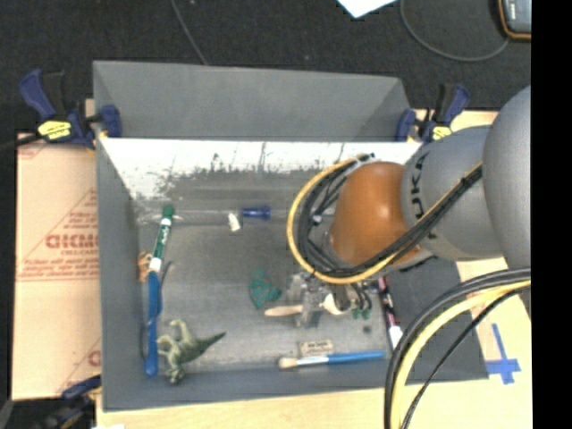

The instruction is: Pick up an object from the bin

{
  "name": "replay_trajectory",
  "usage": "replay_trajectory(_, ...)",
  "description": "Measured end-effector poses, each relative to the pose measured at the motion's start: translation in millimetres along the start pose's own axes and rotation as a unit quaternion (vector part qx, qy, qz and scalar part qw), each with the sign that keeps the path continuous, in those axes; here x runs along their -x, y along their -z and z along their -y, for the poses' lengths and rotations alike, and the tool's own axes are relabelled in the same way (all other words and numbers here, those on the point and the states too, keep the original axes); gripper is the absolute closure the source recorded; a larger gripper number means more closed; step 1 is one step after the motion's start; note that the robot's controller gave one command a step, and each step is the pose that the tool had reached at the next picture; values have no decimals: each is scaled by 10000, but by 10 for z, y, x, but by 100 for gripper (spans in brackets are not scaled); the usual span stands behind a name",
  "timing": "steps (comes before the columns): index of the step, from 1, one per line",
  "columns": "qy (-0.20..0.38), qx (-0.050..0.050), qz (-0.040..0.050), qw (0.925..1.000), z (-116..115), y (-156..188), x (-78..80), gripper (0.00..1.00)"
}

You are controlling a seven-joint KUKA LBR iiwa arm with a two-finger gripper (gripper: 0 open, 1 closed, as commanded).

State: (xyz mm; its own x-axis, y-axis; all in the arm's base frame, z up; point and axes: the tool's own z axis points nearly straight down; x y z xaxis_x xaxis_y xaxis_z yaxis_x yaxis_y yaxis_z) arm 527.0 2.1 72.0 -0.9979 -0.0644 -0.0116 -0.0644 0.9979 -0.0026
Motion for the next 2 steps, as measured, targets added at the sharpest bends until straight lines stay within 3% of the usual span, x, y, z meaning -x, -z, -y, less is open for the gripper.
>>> replay_trajectory(2, 2, -1, -40, 10000, 7, 584, -14, 100)
